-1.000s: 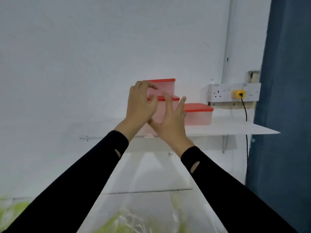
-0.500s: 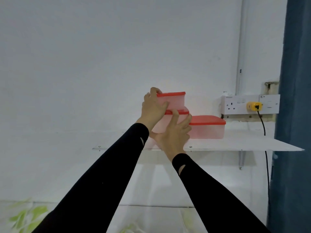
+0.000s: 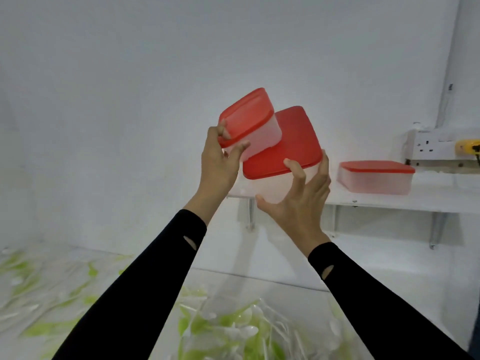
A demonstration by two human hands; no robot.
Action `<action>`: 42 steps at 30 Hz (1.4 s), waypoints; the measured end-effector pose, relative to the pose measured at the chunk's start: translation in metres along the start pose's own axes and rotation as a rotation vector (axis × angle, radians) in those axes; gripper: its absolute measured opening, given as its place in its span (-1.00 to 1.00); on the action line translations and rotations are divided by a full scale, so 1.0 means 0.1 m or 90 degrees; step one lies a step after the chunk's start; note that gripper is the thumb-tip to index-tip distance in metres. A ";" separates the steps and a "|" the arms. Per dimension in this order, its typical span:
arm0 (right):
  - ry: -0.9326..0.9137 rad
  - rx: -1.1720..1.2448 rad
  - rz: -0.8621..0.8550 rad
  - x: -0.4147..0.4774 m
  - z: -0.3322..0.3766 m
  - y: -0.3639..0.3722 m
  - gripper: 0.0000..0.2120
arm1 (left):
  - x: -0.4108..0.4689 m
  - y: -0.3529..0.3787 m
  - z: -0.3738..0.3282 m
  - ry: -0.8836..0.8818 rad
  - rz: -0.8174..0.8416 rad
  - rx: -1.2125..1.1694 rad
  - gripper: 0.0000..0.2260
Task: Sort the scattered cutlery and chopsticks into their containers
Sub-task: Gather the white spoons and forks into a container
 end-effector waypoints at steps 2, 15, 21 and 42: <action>-0.022 0.046 -0.016 -0.13 0.31 0.04 -0.13 | -0.14 -0.44 0.05 -0.021 -0.047 0.019 -0.73; -0.078 0.200 0.208 -2.12 1.84 0.31 -0.22 | -2.28 -2.78 0.96 -0.279 -0.153 0.251 -0.73; -0.037 0.194 0.408 -2.93 2.00 0.28 -0.08 | -3.30 -3.31 1.32 -0.397 -0.122 0.347 -0.73; 0.119 0.045 0.492 -2.98 1.12 -0.47 0.07 | -3.50 -1.38 1.00 -0.141 0.549 0.167 -0.25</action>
Point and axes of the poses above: each hand's wrist, its own x-axis towards the middle knuckle, its own y-axis out of the palm, z = x × y, the point moved 9 cm from there along x, towards the middle knuckle
